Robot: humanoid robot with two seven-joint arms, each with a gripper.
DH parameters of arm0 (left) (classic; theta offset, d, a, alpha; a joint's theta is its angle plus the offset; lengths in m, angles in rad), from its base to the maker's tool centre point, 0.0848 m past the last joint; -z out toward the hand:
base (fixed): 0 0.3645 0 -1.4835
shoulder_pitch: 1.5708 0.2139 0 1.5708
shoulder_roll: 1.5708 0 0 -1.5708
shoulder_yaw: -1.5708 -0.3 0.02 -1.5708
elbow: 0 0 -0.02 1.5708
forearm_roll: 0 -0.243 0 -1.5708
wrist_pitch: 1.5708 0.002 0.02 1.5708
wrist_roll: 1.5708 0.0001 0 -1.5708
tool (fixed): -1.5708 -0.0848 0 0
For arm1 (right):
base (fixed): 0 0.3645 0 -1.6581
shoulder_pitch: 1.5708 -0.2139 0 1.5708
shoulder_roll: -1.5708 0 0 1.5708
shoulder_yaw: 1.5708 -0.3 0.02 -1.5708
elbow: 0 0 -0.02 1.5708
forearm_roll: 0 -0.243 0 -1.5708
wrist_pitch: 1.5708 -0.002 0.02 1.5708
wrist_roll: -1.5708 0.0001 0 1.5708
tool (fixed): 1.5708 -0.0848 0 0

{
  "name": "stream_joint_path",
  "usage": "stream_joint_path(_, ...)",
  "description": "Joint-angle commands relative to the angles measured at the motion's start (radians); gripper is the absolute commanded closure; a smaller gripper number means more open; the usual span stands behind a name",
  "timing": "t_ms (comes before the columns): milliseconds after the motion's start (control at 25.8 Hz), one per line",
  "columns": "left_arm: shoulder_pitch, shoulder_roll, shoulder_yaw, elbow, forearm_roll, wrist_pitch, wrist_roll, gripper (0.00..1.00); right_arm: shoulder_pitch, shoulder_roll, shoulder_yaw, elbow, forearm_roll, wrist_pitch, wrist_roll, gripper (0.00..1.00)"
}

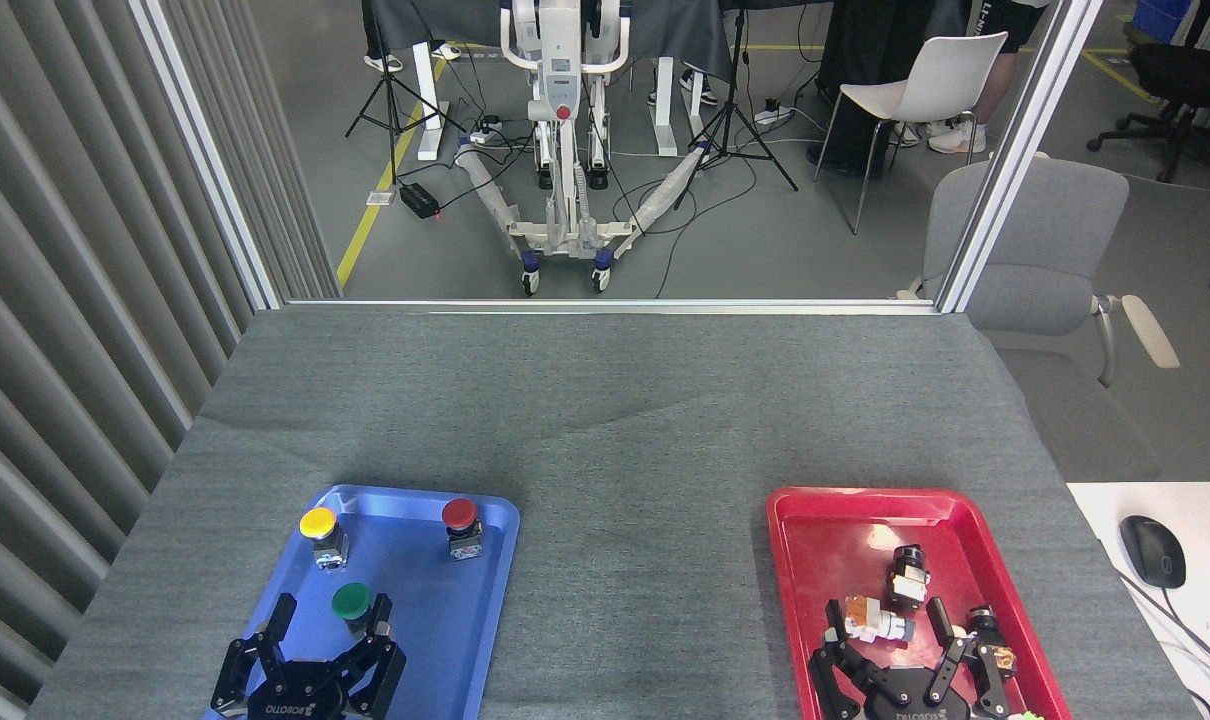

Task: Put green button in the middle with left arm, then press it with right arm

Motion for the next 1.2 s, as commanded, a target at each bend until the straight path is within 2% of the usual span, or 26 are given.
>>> stream_joint_path(0, 0.002, 0.001, 0.000, 0.000, -0.001, 0.000, 0.006, 0.00, 0.000, -0.001, -0.001, -0.001, 0.000, -0.004, -0.002, 0.00)
stream_joint_path(1161, 0.021, -0.011, -0.001, -0.009, -0.013, 0.043, 0.011, 0.01, -0.010, 0.021, 0.016, -0.004, 0.006, 0.000, -0.010, 0.00)
